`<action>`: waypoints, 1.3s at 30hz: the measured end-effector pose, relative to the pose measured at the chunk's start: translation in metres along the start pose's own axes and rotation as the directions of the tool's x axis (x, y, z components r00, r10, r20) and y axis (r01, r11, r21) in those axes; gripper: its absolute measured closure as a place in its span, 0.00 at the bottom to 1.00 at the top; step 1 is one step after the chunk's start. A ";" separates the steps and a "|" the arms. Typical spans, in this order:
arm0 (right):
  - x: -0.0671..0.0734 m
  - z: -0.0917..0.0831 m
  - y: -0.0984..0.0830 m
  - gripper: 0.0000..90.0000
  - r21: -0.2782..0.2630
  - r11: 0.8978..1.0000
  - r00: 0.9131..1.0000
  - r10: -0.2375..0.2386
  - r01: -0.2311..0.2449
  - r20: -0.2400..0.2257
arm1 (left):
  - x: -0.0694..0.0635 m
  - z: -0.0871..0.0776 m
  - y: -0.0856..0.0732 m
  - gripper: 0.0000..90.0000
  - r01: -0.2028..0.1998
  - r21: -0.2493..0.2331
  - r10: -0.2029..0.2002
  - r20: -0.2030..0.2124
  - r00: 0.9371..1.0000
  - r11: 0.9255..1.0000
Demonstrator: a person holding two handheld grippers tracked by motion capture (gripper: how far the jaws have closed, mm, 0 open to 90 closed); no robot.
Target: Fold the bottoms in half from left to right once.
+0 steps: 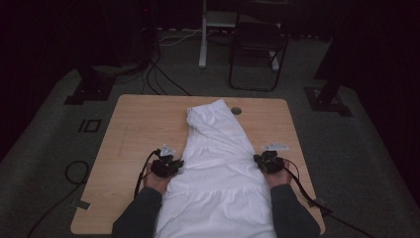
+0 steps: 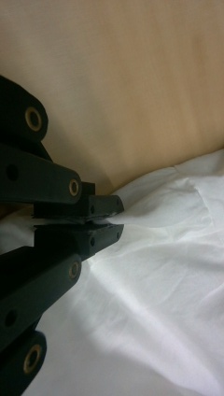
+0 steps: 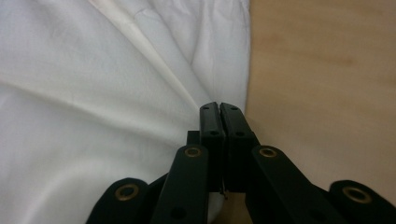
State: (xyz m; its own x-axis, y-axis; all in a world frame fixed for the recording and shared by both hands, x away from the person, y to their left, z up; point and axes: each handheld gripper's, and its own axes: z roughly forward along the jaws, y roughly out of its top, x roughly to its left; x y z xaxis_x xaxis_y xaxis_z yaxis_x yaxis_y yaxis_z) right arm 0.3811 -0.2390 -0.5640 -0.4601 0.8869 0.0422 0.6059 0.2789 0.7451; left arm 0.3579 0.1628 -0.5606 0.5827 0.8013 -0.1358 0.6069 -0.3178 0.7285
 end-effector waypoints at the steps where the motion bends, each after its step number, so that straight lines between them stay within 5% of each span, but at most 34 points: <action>1: 0.002 -0.006 -0.006 0.98 -0.001 1.000 1.000 0.000 0.000 -0.009 | -0.004 -0.003 -0.004 0.96 0.000 0.003 0.000 0.006 1.000 1.000; 6: 0.014 -0.028 -0.027 0.97 0.009 1.000 1.000 0.002 -0.001 -0.030 | -0.017 -0.007 -0.010 0.96 -0.032 0.003 0.032 0.010 0.999 0.999; 10: 0.011 -0.027 -0.023 0.71 0.004 1.000 0.997 -0.020 0.021 -0.076 | -0.013 -0.005 -0.010 0.95 -0.021 -0.007 0.021 0.031 0.999 1.000; 14: 0.012 -0.023 -0.001 0.62 -0.063 0.998 0.993 -0.037 0.030 -0.111 | -0.014 -0.004 -0.010 0.95 -0.026 -0.014 0.026 0.028 0.999 1.000; 20: 0.036 0.008 0.038 0.56 -0.066 0.984 0.975 -0.173 0.165 -0.136 | -0.013 -0.003 -0.010 0.95 -0.026 -0.019 0.027 0.028 0.999 0.999; 22: 0.042 0.022 0.046 0.60 -0.016 0.979 0.972 -0.205 0.205 -0.113 | -0.012 -0.003 -0.010 0.94 -0.023 -0.020 0.023 0.033 0.999 1.000; 24: 0.041 0.031 0.051 0.88 0.018 0.976 0.975 -0.215 0.216 -0.057 | -0.012 -0.003 -0.010 0.94 -0.025 -0.020 0.025 0.034 0.999 0.999; 27: 0.023 0.026 0.063 0.96 -0.077 0.993 0.996 -0.088 0.089 0.019 | -0.013 -0.003 -0.009 0.95 -0.033 -0.015 0.033 0.034 0.999 0.999; 29: 0.011 0.028 0.069 0.96 -0.092 0.995 1.000 -0.025 0.026 0.010 | -0.014 -0.001 -0.008 0.95 -0.029 -0.019 0.029 0.042 0.999 0.999; 33: 0.005 0.049 0.065 0.94 -0.013 1.000 1.000 0.001 -0.001 0.011 | -0.017 -0.001 -0.007 0.94 -0.043 -0.010 0.043 0.040 0.998 0.999; 37: -0.001 0.056 0.057 0.92 -0.003 0.998 0.998 0.057 -0.057 -0.007 | -0.007 -0.006 -0.001 0.69 -0.032 0.007 0.032 0.004 0.999 0.999; 39: -0.002 0.056 0.057 0.91 0.005 0.999 0.998 0.053 -0.053 -0.016 | 0.000 -0.011 0.007 0.66 -0.004 -0.023 0.004 -0.002 1.000 1.000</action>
State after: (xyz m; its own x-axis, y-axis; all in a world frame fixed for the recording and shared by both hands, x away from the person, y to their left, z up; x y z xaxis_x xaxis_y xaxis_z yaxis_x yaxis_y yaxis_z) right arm 0.4529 -0.2041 -0.5588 -0.4381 0.8942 0.0923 0.6324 0.2336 0.7386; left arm 0.3559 0.1668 -0.5482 0.5842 0.8009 -0.1315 0.5918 -0.3095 0.7443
